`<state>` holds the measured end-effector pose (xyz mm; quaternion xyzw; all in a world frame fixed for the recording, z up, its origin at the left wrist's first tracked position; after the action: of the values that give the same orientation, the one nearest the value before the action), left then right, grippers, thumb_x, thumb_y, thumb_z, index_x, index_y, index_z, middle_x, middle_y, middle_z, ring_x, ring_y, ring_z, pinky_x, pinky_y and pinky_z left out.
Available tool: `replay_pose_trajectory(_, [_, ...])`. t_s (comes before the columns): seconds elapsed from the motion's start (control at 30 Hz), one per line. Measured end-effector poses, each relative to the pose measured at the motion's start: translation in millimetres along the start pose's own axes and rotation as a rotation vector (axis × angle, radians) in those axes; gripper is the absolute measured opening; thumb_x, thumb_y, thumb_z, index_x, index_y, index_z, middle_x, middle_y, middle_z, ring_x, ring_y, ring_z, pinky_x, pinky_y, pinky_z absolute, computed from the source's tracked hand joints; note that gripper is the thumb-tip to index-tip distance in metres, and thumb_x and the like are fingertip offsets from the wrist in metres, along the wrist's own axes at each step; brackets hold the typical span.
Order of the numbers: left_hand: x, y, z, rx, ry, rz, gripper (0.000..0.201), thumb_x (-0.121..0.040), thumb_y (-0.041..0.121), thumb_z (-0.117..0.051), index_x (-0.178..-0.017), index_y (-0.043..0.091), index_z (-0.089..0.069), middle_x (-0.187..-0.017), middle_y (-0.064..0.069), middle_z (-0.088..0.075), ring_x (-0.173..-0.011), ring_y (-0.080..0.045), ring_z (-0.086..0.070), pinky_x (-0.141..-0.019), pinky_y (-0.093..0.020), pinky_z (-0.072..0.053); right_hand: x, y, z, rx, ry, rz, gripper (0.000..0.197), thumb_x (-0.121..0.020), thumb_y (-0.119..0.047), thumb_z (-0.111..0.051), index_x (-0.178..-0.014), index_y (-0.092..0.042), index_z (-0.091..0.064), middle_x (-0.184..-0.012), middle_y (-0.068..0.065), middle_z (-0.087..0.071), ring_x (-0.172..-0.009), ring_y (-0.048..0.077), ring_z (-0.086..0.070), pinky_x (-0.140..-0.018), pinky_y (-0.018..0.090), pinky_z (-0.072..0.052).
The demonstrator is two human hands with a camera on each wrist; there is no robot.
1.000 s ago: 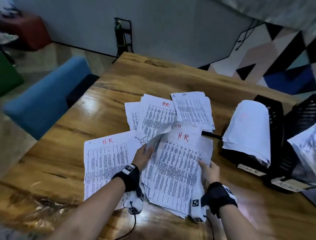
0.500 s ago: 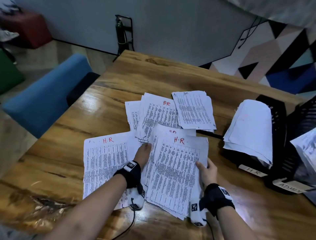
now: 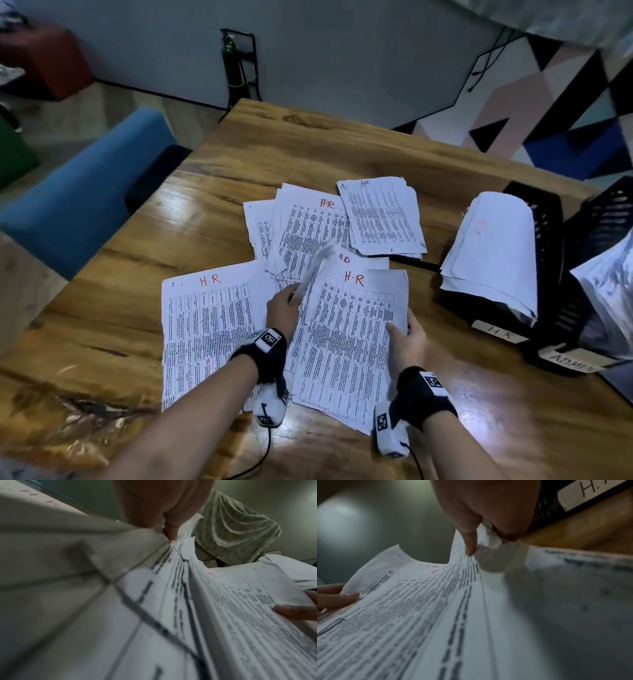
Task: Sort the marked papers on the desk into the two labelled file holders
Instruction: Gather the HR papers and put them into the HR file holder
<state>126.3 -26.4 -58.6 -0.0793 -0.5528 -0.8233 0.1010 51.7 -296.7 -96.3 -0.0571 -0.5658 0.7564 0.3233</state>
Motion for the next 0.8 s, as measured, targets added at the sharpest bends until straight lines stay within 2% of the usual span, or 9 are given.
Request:
replay_pose_trajectory(0.1, [-1, -7, -7, -0.058, -0.072, 0.005, 0.032, -0.095, 0.027, -0.046, -0.069, 0.008, -0.05, -0.057, -0.002, -0.041, -0.056, -0.016, -0.033, -0.054, -0.028, -0.02, 5, -1, 2, -0.037, -0.003, 0.006, 0.056, -0.078, -0.019, -0.06, -0.128, -0.041, -0.046, -0.118, 0.004, -0.063, -0.104, 0.025, -0.062, -0.095, 0.048, -0.05])
replay_pose_trajectory(0.23, [8, 3, -28, 0.014, -0.334, 0.011, 0.024, -0.097, 0.026, -0.043, -0.087, 0.015, -0.062, -0.092, -0.011, -0.061, -0.088, -0.02, -0.054, -0.08, -0.031, -0.039, 10, -3, 9, -0.267, -0.001, -0.065, 0.077, -0.08, -0.007, -0.067, -0.143, -0.03, -0.028, -0.129, 0.001, -0.048, -0.115, 0.02, -0.051, -0.104, 0.044, -0.041])
replay_pose_trajectory(0.33, [22, 12, -39, 0.051, -0.494, 0.003, 0.021, -0.093, 0.034, -0.047, -0.096, 0.026, -0.066, -0.125, -0.01, -0.055, -0.116, -0.02, -0.05, -0.103, -0.037, -0.035, 1, 5, 20, -0.359, -0.014, -0.131, 0.06, -0.081, -0.005, -0.066, -0.135, -0.012, -0.041, -0.143, 0.014, -0.04, -0.125, 0.022, -0.045, -0.107, 0.041, -0.038])
replay_pose_trajectory(0.4, [29, 15, -42, 0.0, -0.56, -0.053, 0.026, -0.093, 0.031, -0.049, -0.109, 0.019, -0.067, -0.133, -0.004, -0.048, -0.124, -0.01, -0.038, -0.108, -0.029, -0.025, -5, 12, 25, -0.347, -0.061, -0.17, 0.034, -0.082, -0.003, -0.064, -0.114, -0.013, -0.056, -0.137, 0.022, -0.046, -0.097, 0.013, -0.065, -0.083, 0.025, -0.052])
replay_pose_trajectory(0.47, [34, 18, -46, -0.006, -0.599, -0.085, 0.031, -0.089, 0.033, -0.055, -0.111, 0.013, -0.066, -0.13, -0.006, -0.051, -0.121, -0.01, -0.04, -0.111, -0.035, -0.027, -9, 19, 28, -0.287, -0.068, -0.19, 0.023, -0.083, 0.004, -0.06, -0.095, -0.015, -0.058, -0.129, 0.027, -0.052, -0.065, 0.002, -0.067, -0.053, 0.011, -0.051])
replay_pose_trajectory(0.57, [42, 17, -48, 0.143, -0.567, -0.015, 0.095, -0.057, 0.081, -0.056, -0.127, 0.016, -0.053, -0.133, -0.006, -0.05, -0.123, -0.022, -0.047, -0.111, -0.05, -0.031, -8, 18, 34, -0.315, -0.038, -0.182, 0.042, -0.08, 0.01, -0.059, -0.115, -0.011, -0.048, -0.138, 0.019, -0.043, -0.11, 0.025, -0.056, -0.074, 0.018, -0.053])
replay_pose_trajectory(0.63, [44, 14, -50, 0.202, -0.514, 0.039, 0.127, -0.041, 0.093, -0.047, -0.146, 0.029, -0.016, -0.153, -0.007, -0.028, -0.138, -0.03, -0.033, -0.112, -0.055, -0.024, -4, 21, 30, -0.259, -0.026, -0.218, 0.069, -0.078, 0.007, -0.065, -0.136, -0.006, -0.031, -0.135, 0.018, -0.043, -0.119, 0.031, -0.049, -0.097, 0.038, -0.045])
replay_pose_trajectory(0.7, [45, 15, -52, 0.189, -0.491, 0.056, 0.127, -0.055, 0.075, -0.062, -0.146, 0.029, 0.014, -0.158, -0.007, -0.013, -0.142, -0.031, -0.024, -0.113, -0.054, -0.02, 4, 16, 19, -0.218, -0.091, -0.242, 0.06, -0.078, 0.007, -0.065, -0.132, 0.0, -0.039, -0.13, 0.023, -0.052, -0.109, 0.035, -0.057, -0.097, 0.046, -0.044])
replay_pose_trajectory(0.8, [36, 21, -51, 0.04, -0.435, -0.023, 0.086, -0.087, 0.013, -0.06, -0.149, 0.016, 0.0, -0.152, -0.011, -0.029, -0.137, -0.027, -0.035, -0.107, -0.031, -0.028, 15, -18, 11, -0.22, -0.157, -0.126, 0.032, -0.084, 0.007, -0.056, -0.115, 0.002, -0.055, -0.101, 0.018, -0.064, -0.078, 0.025, -0.062, -0.072, 0.035, -0.051])
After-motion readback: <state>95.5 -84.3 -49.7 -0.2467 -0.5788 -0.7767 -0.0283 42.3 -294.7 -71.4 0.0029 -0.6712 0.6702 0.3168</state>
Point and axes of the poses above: each hand's wrist, its own x-axis away from the middle knuckle, its own z-axis out of the back of the hand, y = z × x, the point moved 8 cm from there along -x, towards the middle knuckle
